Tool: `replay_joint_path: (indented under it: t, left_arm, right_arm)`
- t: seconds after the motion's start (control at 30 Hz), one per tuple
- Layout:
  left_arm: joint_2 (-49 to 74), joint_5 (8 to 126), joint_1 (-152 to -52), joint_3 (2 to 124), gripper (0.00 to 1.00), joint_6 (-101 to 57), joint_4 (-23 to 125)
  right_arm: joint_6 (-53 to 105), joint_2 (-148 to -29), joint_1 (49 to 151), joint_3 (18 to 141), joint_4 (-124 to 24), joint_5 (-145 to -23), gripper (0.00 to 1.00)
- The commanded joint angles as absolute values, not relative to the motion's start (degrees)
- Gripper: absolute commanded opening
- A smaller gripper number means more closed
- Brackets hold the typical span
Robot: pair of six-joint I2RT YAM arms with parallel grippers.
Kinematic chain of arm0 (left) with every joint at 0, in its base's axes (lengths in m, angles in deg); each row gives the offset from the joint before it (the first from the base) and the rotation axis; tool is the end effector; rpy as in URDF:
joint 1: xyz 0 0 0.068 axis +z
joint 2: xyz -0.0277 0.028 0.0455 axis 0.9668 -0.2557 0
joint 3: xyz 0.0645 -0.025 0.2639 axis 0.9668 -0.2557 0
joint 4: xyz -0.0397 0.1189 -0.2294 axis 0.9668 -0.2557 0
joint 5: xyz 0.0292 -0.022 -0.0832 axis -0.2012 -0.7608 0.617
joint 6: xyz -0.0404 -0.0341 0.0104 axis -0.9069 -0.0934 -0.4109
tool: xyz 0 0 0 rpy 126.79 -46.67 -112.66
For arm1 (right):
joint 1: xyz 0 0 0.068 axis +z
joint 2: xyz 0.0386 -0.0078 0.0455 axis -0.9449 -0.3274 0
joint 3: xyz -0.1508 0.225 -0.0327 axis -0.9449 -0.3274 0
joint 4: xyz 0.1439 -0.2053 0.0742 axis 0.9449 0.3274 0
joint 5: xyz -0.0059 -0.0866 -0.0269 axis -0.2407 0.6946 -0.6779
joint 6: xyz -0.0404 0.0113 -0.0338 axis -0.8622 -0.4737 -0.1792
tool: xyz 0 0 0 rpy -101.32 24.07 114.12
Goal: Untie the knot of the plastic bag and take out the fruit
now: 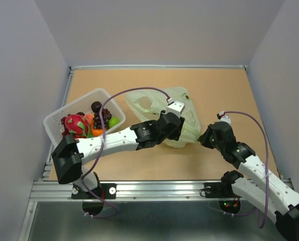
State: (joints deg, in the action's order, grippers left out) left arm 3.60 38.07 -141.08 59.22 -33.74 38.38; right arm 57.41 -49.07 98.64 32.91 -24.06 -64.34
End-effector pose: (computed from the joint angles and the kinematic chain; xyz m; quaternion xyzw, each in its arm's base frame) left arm 0.1517 -0.3083 0.3163 0.2173 0.8153 -0.2543 0.4727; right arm 0.1449 0.0681 0.2251 0.1258 0.8917 0.1556 0.4059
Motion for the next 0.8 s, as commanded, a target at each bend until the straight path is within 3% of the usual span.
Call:
replay_joint_path:
  t: [0.0, 0.37, 0.77]
  left_arm:
    - [-0.4, 35.0, -140.9, 62.2, 0.59, -30.8, 41.2]
    - [-7.5, 50.5, -147.9, 53.6, 0.42, -32.6, 44.0]
    - [-13.9, 60.3, -150.4, 51.6, 0.36, -33.0, 46.4]
  right_arm:
    - [58.3, -48.3, 98.4, 32.9, -25.0, -64.6, 0.09]
    - [59.9, -50.9, 98.3, 33.6, -25.8, -63.0, 0.09]
    - [59.2, -54.0, 98.4, 34.8, -26.9, -62.2, 0.09]
